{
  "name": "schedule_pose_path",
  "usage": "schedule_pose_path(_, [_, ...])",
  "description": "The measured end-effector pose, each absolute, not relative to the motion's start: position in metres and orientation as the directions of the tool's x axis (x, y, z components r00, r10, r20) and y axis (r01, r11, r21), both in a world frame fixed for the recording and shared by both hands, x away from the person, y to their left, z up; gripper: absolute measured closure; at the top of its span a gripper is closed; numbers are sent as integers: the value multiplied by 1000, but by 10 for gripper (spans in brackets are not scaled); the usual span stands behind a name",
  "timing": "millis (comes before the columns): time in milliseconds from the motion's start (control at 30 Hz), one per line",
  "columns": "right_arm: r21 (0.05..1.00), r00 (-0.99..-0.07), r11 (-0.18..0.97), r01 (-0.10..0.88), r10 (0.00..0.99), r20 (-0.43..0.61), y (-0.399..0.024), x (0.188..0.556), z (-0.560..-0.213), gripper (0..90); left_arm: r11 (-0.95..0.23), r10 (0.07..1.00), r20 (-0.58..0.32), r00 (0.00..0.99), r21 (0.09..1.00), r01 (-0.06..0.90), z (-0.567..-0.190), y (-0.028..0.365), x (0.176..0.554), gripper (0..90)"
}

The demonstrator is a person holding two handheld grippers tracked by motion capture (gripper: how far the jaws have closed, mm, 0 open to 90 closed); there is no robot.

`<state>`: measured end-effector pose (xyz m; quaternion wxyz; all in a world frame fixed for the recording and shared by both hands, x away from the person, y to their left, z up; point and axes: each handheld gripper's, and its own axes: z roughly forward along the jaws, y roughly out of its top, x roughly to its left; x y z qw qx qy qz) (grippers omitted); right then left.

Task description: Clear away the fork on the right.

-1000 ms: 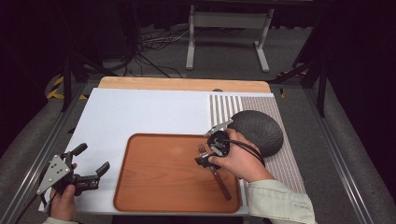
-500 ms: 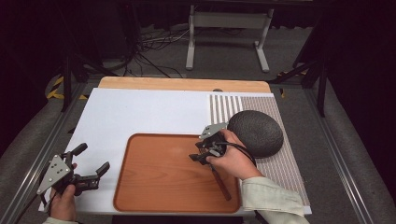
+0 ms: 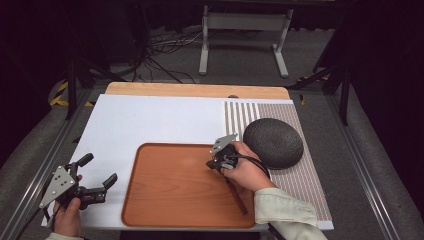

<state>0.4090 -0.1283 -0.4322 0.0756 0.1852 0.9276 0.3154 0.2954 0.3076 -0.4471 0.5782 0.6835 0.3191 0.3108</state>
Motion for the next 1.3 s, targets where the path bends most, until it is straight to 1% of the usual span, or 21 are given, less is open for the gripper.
schedule_pose_path(400, [577,-916,759,302,399,-45,-130,412,-437,900,-128,796,56,603,989,77,-447,308,296,9])
schedule_pose_path(700, [563,-898,759,327,436,-67,-137,416,-437,900,-128,796,56,603,989,77,-447,308,296,9])
schedule_pose_path(1300, [547,-862,743,387,502,-73,-160,422,-435,900,-131,796,58,602,988,78,-447,308,296,9])
